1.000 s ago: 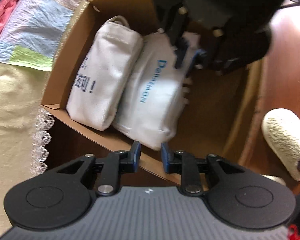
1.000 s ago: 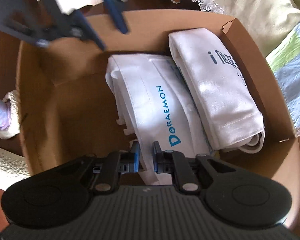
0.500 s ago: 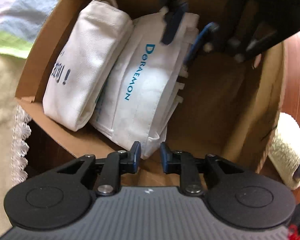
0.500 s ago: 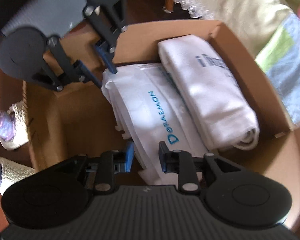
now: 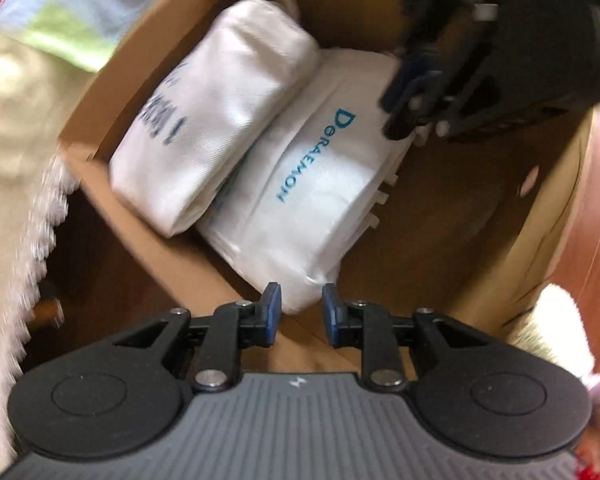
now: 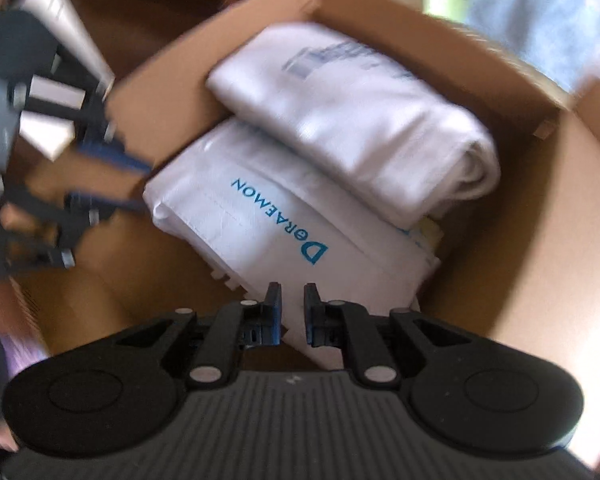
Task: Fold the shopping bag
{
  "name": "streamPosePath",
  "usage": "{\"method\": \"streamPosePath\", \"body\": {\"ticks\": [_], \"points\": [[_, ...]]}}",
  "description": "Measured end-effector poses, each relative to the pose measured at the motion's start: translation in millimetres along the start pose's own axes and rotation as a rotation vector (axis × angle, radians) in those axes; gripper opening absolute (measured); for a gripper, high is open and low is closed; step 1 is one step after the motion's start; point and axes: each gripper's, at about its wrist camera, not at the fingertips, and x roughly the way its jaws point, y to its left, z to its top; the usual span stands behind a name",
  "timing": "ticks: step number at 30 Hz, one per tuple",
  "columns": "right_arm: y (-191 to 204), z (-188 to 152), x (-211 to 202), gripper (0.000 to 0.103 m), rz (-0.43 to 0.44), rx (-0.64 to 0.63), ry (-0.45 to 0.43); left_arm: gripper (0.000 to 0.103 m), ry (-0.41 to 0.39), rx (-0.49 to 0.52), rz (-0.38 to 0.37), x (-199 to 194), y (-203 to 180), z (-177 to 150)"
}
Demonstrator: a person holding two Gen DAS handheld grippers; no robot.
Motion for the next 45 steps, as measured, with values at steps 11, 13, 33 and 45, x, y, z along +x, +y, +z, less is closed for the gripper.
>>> {"method": "streamPosePath", "body": {"ticks": [11, 13, 33, 45], "points": [[20.4, -11.9, -193.5, 0.06, -0.096, 0.575, -0.198, 0.054, 0.087, -0.55, -0.029, -161.0, 24.5, -5.7], [29.6, -15.2, -223.4, 0.07, -0.109, 0.626, -0.223, 0.055, 0.076, -0.578, -0.027, -193.0, 21.3, -4.0], [160.3, -60.4, -476.3, 0.102, -0.233, 0.682, -0.332, 0.07, -0.11, -0.653, 0.072, -481.6, -27.6, -84.6], [180.5, -99.4, -569.7, 0.102, -0.267, 0.62, -0.341, 0.078, -0.166, -0.705, 0.139, -582.4, -91.2, -94.5]]}}
